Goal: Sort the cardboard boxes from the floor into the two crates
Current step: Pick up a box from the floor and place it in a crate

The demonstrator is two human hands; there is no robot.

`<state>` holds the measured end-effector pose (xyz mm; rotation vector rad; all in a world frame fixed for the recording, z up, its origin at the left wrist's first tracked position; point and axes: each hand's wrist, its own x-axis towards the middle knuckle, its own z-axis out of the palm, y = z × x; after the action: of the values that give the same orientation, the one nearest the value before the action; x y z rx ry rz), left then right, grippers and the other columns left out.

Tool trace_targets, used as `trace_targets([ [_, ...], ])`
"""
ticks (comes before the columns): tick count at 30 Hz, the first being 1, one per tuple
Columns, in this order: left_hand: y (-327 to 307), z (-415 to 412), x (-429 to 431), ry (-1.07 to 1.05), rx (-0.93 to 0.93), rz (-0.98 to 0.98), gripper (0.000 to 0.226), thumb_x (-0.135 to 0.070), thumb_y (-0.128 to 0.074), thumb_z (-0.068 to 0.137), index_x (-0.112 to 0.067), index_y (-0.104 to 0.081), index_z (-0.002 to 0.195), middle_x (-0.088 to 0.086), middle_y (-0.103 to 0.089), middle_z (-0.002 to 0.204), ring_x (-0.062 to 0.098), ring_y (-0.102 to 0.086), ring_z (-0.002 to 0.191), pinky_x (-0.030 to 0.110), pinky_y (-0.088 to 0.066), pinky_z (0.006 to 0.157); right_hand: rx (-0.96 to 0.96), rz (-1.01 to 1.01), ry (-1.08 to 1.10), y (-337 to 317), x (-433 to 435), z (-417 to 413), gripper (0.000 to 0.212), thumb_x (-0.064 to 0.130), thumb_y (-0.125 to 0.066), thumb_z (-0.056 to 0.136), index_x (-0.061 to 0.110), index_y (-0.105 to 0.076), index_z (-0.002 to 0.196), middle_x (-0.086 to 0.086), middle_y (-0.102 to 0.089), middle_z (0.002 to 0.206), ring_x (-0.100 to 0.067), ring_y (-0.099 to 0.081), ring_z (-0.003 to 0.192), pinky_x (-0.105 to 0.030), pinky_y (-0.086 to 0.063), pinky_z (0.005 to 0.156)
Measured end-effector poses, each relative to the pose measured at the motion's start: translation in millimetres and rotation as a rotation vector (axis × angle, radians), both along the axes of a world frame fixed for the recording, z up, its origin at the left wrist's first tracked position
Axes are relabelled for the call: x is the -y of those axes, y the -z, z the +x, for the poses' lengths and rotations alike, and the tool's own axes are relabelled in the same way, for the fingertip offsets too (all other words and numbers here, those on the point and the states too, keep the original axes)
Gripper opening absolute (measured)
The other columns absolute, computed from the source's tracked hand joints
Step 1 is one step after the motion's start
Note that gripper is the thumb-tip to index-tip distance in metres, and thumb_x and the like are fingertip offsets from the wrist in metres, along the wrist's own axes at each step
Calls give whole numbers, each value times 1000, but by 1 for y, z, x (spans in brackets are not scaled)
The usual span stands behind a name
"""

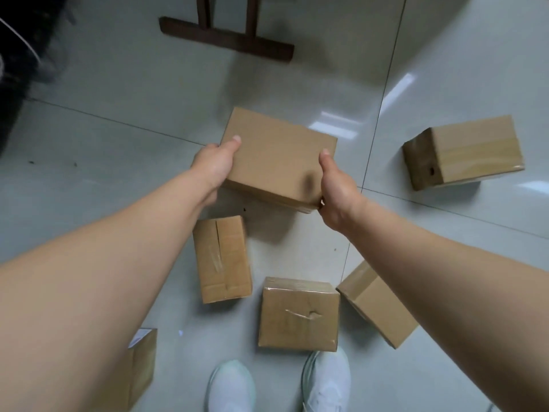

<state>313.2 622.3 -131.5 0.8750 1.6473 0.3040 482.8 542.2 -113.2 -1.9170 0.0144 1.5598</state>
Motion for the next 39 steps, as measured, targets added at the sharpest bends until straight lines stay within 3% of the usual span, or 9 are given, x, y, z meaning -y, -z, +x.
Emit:
trace_targets([
  [4, -72, -4, 9, -100, 17, 46, 47, -49, -50, 92, -15, -55, 124, 3, -59, 130, 21, -54, 120, 35, -37, 105, 75, 53, -5, -71, 1, 3, 66, 58, -44, 92, 14, -42, 142, 2, -48, 141, -20, -47, 127, -40, -34, 111],
  [8, -166, -10, 25, -136, 16, 66, 42, -45, -50, 93, -10, -60, 114, 7, -63, 121, 24, -58, 115, 40, -40, 106, 140, 83, -22, -168, 9, 4, 58, 55, -44, 94, 14, -48, 135, 7, -51, 118, -16, -48, 107, -30, -34, 93],
  [11, -250, -14, 42, -206, 74, 70, 35, -42, -51, 94, -9, -64, 96, 9, -68, 109, 26, -62, 106, 45, -43, 103, 112, 117, -57, -246, 24, 7, 43, 53, -41, 96, 22, -52, 124, 6, -54, 119, -14, -50, 106, -29, -34, 91],
  [17, -428, -22, 66, -251, 129, 88, 70, -64, -46, 72, -8, -62, 111, 9, -67, 113, 29, -62, 106, 50, -46, 98, 224, 222, -47, -417, 60, 2, 31, 51, -38, 98, 25, -51, 110, 15, -57, 98, -2, -53, 89, -27, -34, 83],
  [19, -480, -25, 80, -253, 176, 106, 69, -63, -45, 75, -8, -62, 112, 6, -68, 111, 26, -63, 103, 51, -48, 95, 269, 228, -18, -469, 76, -5, 36, 54, -38, 96, 24, -52, 112, 9, -58, 105, -8, -54, 94, -29, -36, 83],
  [24, -583, -42, 127, -325, 269, 132, 44, -63, -43, 87, -23, -62, 93, -7, -70, 92, 13, -68, 83, 32, -56, 64, 306, 297, 40, -572, 113, -25, 46, 55, -33, 96, 22, -60, 113, 4, -62, 108, -11, -56, 95, -35, -43, 84],
  [28, -644, -70, 175, -351, 325, 139, 59, -74, -37, 84, -24, -66, 96, -9, -74, 73, 10, -71, 62, 25, -52, 45, 329, 371, -3, -622, 155, -46, 41, 55, -37, 96, 22, -52, 113, 12, -56, 101, -5, -52, 94, -33, -37, 81],
  [35, -713, -99, 269, -342, 281, 243, 67, -77, -35, 82, -20, -67, 97, 1, -71, 94, 20, -65, 90, 36, -51, 68, 292, 507, -118, -678, 236, -64, 45, 57, -36, 95, 26, -49, 126, 7, -56, 118, -11, -53, 108, -32, -40, 90],
  [39, -739, -102, 336, -394, 294, 293, 70, -77, -33, 82, -21, -68, 102, 1, -70, 97, 21, -64, 92, 38, -51, 74, 312, 551, -156, -706, 297, -65, 35, 59, -37, 94, 32, -50, 112, 16, -56, 100, -2, -53, 94, -27, -41, 77],
])
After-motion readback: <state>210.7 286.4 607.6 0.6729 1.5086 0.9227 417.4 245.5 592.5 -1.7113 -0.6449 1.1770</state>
